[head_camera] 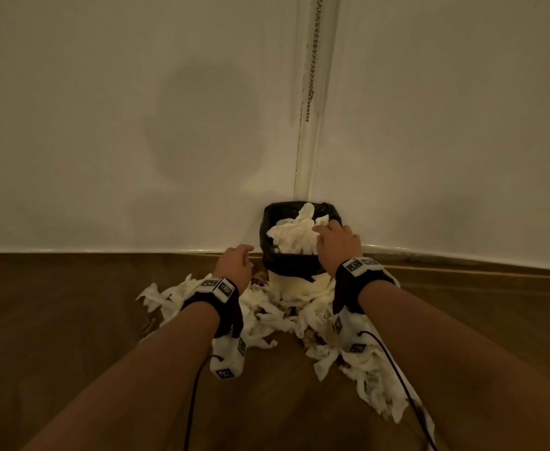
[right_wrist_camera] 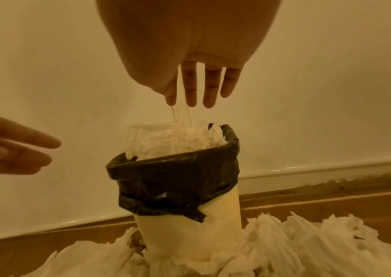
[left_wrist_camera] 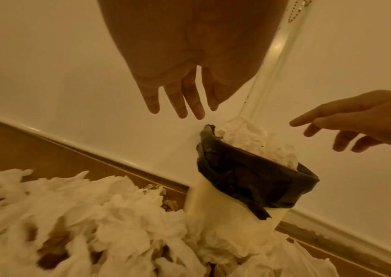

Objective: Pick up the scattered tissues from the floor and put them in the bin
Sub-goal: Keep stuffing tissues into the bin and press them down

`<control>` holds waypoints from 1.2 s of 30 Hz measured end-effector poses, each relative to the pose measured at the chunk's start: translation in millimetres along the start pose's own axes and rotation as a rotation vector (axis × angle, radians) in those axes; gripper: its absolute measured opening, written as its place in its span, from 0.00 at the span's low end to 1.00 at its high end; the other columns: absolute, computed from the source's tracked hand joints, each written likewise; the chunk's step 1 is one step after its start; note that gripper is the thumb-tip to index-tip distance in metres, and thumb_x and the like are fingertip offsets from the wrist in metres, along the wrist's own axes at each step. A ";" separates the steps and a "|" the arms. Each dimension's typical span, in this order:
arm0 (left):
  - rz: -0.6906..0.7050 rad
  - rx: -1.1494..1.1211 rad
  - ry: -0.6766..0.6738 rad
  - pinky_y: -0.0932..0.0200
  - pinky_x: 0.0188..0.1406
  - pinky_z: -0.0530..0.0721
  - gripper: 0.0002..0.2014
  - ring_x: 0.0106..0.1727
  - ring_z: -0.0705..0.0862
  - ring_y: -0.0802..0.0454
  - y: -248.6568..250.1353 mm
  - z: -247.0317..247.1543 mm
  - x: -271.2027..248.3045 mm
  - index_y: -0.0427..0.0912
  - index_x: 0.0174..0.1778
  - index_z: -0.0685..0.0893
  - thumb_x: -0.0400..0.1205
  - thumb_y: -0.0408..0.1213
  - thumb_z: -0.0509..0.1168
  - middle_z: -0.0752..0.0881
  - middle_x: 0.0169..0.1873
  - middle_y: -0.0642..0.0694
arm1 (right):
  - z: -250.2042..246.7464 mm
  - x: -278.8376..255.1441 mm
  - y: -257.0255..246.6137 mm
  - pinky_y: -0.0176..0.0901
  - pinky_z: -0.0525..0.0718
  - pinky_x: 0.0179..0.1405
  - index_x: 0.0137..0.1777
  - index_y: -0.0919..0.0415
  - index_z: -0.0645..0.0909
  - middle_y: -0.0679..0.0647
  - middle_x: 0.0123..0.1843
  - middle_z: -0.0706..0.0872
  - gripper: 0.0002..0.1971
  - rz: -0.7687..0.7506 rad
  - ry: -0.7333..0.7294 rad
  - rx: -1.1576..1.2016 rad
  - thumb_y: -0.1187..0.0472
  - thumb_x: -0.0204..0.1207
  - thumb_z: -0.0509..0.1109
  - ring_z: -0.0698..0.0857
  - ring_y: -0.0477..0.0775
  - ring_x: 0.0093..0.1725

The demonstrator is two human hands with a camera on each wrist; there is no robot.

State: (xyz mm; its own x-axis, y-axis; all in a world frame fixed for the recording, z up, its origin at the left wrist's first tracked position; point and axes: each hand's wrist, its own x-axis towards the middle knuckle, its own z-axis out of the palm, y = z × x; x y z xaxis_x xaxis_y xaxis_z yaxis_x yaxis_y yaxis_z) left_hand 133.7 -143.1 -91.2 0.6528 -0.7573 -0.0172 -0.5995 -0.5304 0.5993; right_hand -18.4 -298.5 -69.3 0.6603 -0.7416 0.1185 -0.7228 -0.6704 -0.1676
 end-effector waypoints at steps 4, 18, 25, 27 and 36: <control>-0.074 0.010 0.037 0.53 0.66 0.73 0.18 0.66 0.77 0.41 -21.9 -15.5 -32.4 0.41 0.71 0.75 0.85 0.31 0.53 0.79 0.65 0.38 | -6.8 -26.8 -14.5 0.56 0.74 0.66 0.72 0.49 0.72 0.55 0.70 0.73 0.18 -0.018 -0.030 0.016 0.55 0.85 0.52 0.71 0.60 0.69; -0.187 -0.101 0.084 0.51 0.58 0.83 0.19 0.58 0.82 0.45 -72.9 -45.4 -131.3 0.44 0.68 0.77 0.81 0.28 0.57 0.84 0.59 0.42 | -9.9 -114.3 -82.2 0.52 0.79 0.63 0.70 0.57 0.74 0.60 0.65 0.81 0.17 -0.060 -0.174 0.280 0.60 0.83 0.58 0.78 0.62 0.64; -0.311 -0.001 0.068 0.54 0.57 0.81 0.16 0.59 0.82 0.43 -137.4 -44.8 -141.3 0.44 0.67 0.79 0.84 0.34 0.57 0.83 0.62 0.40 | 23.8 -115.0 -108.5 0.44 0.77 0.49 0.68 0.55 0.76 0.60 0.58 0.85 0.16 -0.082 -0.265 0.330 0.59 0.81 0.60 0.83 0.61 0.56; -0.376 0.029 0.063 0.55 0.55 0.80 0.15 0.59 0.82 0.42 -154.9 -42.7 -143.3 0.44 0.67 0.79 0.84 0.36 0.57 0.83 0.61 0.40 | 33.4 -113.6 -118.6 0.44 0.78 0.50 0.68 0.54 0.76 0.59 0.59 0.85 0.16 -0.092 -0.301 0.338 0.58 0.81 0.60 0.83 0.60 0.57; -0.398 0.198 -0.079 0.51 0.59 0.81 0.15 0.61 0.81 0.40 -190.4 -19.8 -143.3 0.42 0.65 0.79 0.86 0.40 0.54 0.82 0.62 0.38 | 92.0 -111.4 -160.9 0.50 0.81 0.55 0.66 0.56 0.79 0.59 0.60 0.85 0.15 -0.150 -0.422 0.319 0.59 0.81 0.60 0.83 0.60 0.58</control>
State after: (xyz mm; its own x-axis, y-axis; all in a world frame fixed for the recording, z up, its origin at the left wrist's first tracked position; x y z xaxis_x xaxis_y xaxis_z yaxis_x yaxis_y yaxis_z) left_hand 163.5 74.0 -187.0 0.8179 -0.5020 -0.2812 -0.3908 -0.8434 0.3689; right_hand 43.1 -105.7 -145.6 0.8233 -0.5199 -0.2279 -0.5601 -0.6788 -0.4749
